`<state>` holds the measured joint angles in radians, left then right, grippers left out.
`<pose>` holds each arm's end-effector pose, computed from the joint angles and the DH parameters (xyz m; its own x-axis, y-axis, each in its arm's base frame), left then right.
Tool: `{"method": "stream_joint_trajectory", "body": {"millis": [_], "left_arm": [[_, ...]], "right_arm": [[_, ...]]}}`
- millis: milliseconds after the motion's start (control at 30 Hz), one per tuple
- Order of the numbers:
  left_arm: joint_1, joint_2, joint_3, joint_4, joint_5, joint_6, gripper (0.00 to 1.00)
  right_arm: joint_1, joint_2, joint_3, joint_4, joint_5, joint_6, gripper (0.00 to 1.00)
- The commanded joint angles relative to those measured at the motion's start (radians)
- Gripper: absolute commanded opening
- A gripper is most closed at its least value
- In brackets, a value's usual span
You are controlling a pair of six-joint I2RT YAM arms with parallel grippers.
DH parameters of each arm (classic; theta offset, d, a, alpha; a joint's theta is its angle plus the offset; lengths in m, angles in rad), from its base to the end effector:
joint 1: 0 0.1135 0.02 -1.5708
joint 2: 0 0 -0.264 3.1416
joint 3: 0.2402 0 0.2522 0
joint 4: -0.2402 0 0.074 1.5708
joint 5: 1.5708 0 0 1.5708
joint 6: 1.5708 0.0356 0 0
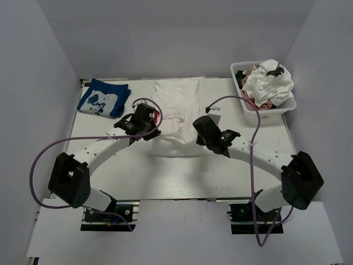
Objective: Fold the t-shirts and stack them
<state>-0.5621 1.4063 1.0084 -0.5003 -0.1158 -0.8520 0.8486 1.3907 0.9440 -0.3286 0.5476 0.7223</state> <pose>0.2509 -0.1532 0.2488 -0.7884 -0.3869 -0.4783 -0.1896 0.8924 -0.4094 0.2083 0.2084 0.2485 -0.6082 0.1635 -0.7768 0.0097 0.9800 0.1988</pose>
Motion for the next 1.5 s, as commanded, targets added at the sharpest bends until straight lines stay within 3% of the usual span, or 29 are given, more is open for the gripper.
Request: {"method": "stream_joint_trajectory", "body": {"millis": [0,367,433,533,567,600,633,733,833,1033,1100,1233,1433,1467], "left_arm": [[0.045,0.08,0.094,0.023,-0.067,0.071,0.0],[0.16,0.387,0.326,0.123,-0.002,0.203,0.0],[0.179,0.466,0.402,0.097,-0.002,0.203,0.03],[0.206,0.529,0.494,0.062,0.037,0.229,0.54],[0.206,0.539,0.495,0.062,0.038,0.229,0.9],[0.215,0.539,0.495,0.087,0.053,0.261,1.0],[0.215,0.539,0.509,0.088,0.053,0.261,1.0],[0.215,0.488,0.489,0.088,0.074,0.286,1.0],[0.215,0.392,0.373,0.108,0.087,0.288,1.0],[0.189,0.194,0.061,0.108,0.088,0.239,1.0],[0.189,0.137,-0.047,0.162,0.166,0.229,1.0],[0.189,0.121,-0.136,0.229,0.217,0.205,0.99],[0.189,0.186,-0.166,0.262,0.235,0.194,0.83],[0.189,0.203,-0.166,0.263,0.235,0.194,0.72]], "right_arm": [[-0.055,0.053,0.099,0.1,0.011,-0.095,0.0],[-0.213,0.338,0.306,0.126,-0.162,-0.179,0.0],[-0.235,0.421,0.383,0.088,-0.161,-0.17,0.31],[-0.259,0.517,0.496,0.03,-0.202,-0.191,0.49],[-0.267,0.536,0.518,0.019,-0.213,-0.219,0.53],[-0.267,0.542,0.553,0.016,-0.236,-0.236,0.65],[-0.27,0.538,0.558,0.008,-0.251,-0.247,0.75],[-0.26,0.486,0.523,0.029,-0.323,-0.276,0.9],[-0.246,0.414,0.411,0.086,-0.42,-0.285,0.9],[-0.246,0.268,0.162,0.083,-0.434,-0.181,0.9],[-0.249,0.206,0.056,0.1,-0.449,-0.146,0.9],[-0.253,0.166,-0.051,0.167,-0.491,-0.077,0.9],[-0.259,0.231,-0.039,0.174,-0.518,-0.044,0.86],[-0.257,0.237,-0.039,0.172,-0.517,-0.04,0.84]]}}
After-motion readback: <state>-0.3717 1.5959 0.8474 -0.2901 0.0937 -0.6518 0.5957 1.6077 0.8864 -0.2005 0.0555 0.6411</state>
